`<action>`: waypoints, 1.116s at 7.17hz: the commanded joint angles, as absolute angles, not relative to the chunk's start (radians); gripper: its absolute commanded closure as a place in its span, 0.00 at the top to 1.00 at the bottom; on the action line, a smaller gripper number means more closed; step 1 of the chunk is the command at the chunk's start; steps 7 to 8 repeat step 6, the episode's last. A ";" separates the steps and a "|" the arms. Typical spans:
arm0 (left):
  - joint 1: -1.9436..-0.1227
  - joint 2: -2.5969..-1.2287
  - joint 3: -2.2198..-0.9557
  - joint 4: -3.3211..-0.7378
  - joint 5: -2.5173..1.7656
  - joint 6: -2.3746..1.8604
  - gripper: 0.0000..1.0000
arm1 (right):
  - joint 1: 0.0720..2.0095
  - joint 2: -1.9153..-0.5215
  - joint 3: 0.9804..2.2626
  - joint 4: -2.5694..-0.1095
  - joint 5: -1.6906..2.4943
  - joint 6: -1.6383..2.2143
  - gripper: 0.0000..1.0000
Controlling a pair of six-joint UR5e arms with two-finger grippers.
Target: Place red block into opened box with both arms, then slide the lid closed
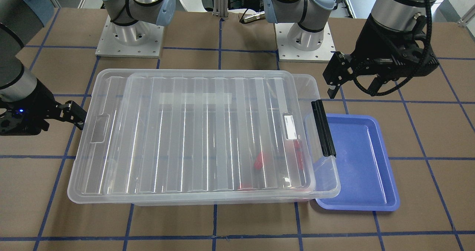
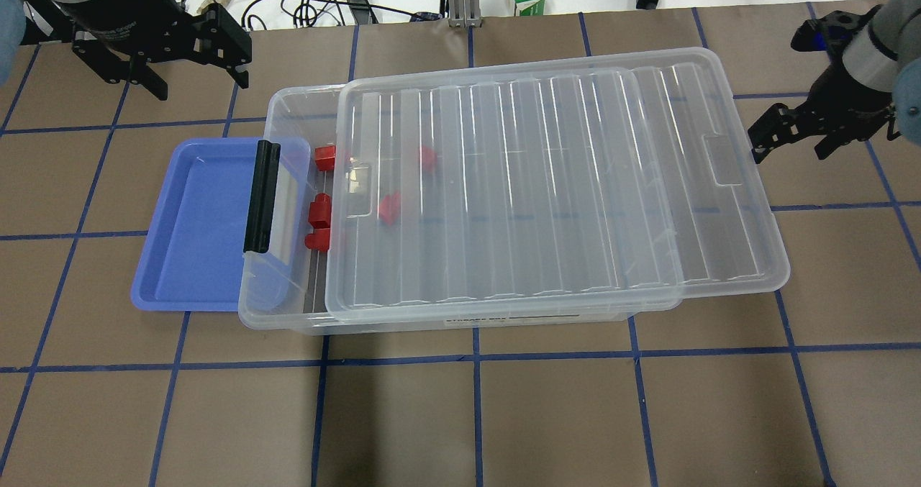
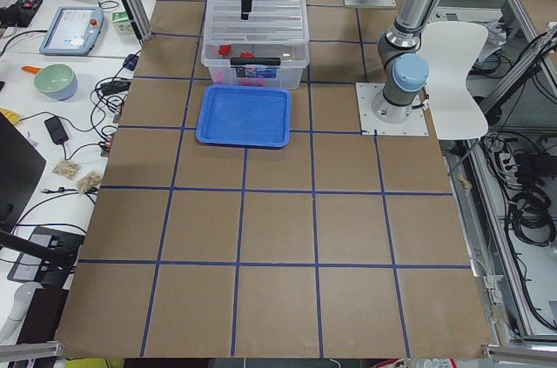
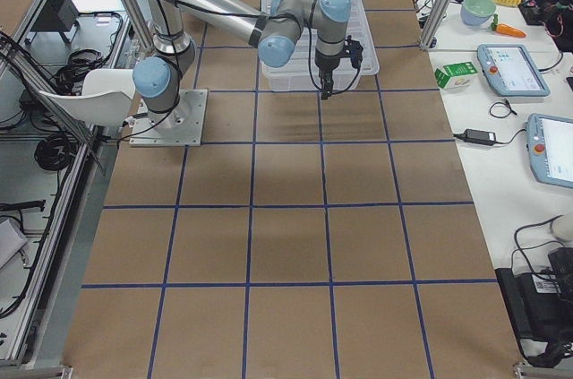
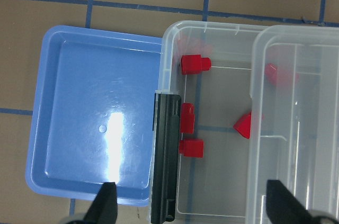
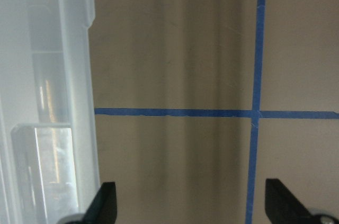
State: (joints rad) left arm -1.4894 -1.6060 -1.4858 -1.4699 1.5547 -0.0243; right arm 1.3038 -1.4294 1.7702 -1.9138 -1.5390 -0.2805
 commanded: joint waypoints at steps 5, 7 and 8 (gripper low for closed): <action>-1.488 -1.617 -1.480 -1.466 1.554 -0.021 1.00 | 1.401 -1.428 1.741 -1.934 -1.551 -0.208 1.00; -1.488 -1.617 -1.477 -1.466 1.554 -0.021 1.00 | 1.401 -1.434 1.692 -1.919 -1.555 -0.209 1.00; -1.488 -1.617 -1.477 -1.466 1.554 -0.021 1.00 | 1.401 -1.434 1.692 -1.919 -1.555 -0.209 1.00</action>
